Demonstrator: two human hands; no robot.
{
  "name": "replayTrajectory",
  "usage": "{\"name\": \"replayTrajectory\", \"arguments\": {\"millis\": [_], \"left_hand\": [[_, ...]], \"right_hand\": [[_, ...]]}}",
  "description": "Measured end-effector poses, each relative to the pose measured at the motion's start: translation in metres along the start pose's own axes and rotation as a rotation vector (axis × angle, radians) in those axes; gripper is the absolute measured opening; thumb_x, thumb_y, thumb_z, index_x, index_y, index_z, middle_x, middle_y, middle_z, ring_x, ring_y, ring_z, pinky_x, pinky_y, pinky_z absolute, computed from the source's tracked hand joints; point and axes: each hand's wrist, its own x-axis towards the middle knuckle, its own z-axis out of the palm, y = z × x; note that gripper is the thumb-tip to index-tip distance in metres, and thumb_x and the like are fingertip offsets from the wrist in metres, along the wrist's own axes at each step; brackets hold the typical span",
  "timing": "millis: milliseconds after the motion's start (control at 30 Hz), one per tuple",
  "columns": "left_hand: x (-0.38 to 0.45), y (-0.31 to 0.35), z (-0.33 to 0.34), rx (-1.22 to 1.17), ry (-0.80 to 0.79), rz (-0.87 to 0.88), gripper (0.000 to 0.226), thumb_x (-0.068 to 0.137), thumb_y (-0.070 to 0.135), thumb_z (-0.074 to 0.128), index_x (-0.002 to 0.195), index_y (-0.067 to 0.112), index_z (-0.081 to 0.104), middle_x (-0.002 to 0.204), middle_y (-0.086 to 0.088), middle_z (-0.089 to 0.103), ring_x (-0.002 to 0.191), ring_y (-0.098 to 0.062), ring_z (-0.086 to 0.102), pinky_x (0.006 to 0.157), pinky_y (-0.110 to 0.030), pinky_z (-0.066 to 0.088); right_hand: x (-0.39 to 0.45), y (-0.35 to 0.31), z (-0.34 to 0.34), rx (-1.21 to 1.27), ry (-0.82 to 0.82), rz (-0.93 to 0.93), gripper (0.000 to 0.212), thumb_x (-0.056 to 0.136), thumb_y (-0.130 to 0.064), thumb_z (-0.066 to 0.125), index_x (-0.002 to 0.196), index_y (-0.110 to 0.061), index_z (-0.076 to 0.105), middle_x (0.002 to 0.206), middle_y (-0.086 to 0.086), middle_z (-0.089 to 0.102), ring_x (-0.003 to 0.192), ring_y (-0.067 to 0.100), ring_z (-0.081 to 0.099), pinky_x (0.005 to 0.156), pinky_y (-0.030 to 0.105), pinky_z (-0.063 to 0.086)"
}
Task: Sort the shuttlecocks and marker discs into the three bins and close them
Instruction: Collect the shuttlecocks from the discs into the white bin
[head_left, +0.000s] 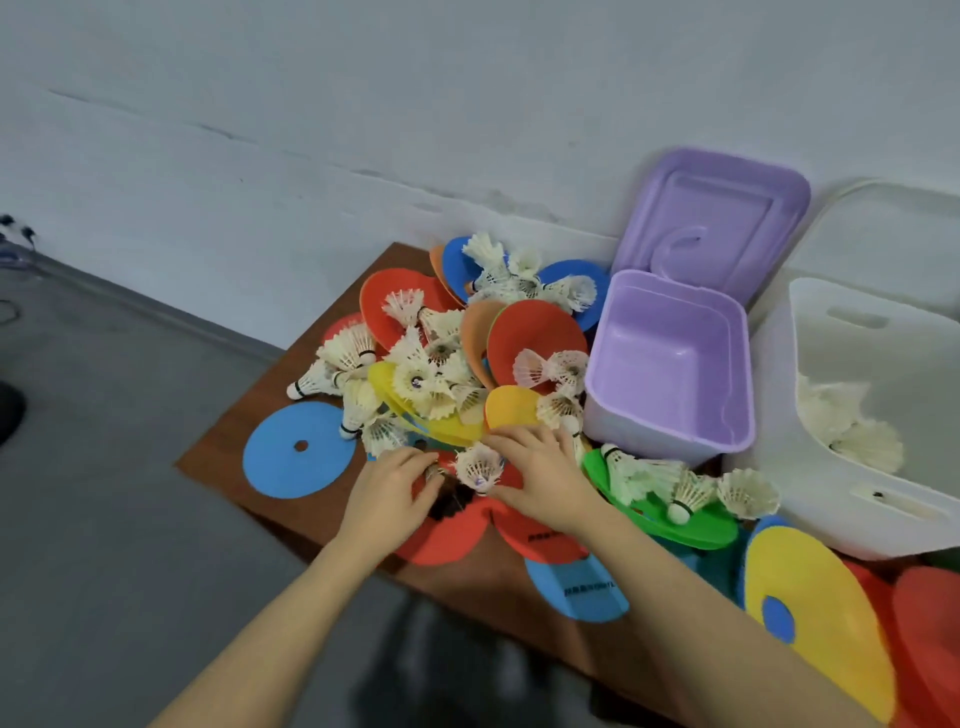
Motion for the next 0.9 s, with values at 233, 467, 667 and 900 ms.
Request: {"name": "replayTrajectory", "arguments": {"millis": [233, 467, 667, 900], "left_hand": [[-0.015, -0.017, 0.032, -0.035, -0.117, -0.075, 0.046, 0.083, 0.046, 0.053, 0.118, 0.018, 0.063, 0.108, 0.001, 0.065, 0.101, -0.022, 0.059, 0.079, -0.037, 0.047], [-0.008, -0.010, 0.054, -0.055, -0.016, -0.128, 0.038, 0.084, 0.044, 0.054, 0.110, 0.019, 0.068, 0.101, 0.001, 0.065, 0.094, -0.022, 0.059, 0.077, -0.037, 0.045], [-0.009, -0.005, 0.049, -0.048, 0.173, -0.068, 0.035, 0.089, 0.038, 0.043, 0.097, 0.021, 0.073, 0.093, 0.007, 0.069, 0.087, -0.018, 0.062, 0.070, -0.026, 0.040], [-0.005, 0.018, 0.007, 0.011, 0.382, 0.142, 0.028, 0.090, 0.032, 0.051, 0.096, 0.018, 0.074, 0.095, 0.005, 0.070, 0.088, -0.014, 0.059, 0.074, -0.025, 0.041]], "right_hand": [[0.011, -0.008, 0.036, -0.110, 0.143, -0.068, 0.011, 0.074, -0.032, 0.063, 0.083, -0.033, 0.070, 0.110, -0.011, 0.064, 0.109, 0.021, 0.050, 0.088, 0.039, 0.019], [-0.003, -0.005, 0.047, 0.022, 0.360, 0.013, 0.019, 0.083, -0.035, 0.055, 0.077, -0.029, 0.072, 0.086, -0.017, 0.066, 0.099, 0.013, 0.045, 0.085, 0.040, 0.023], [-0.016, -0.002, 0.039, 0.067, 0.392, 0.044, 0.018, 0.084, -0.037, 0.055, 0.079, -0.029, 0.071, 0.085, -0.018, 0.067, 0.094, 0.008, 0.051, 0.086, 0.033, 0.019], [-0.027, 0.003, -0.001, 0.306, 0.390, -0.037, 0.023, 0.088, -0.029, 0.054, 0.088, -0.014, 0.072, 0.083, -0.005, 0.068, 0.082, 0.018, 0.060, 0.073, 0.035, 0.047]]}}
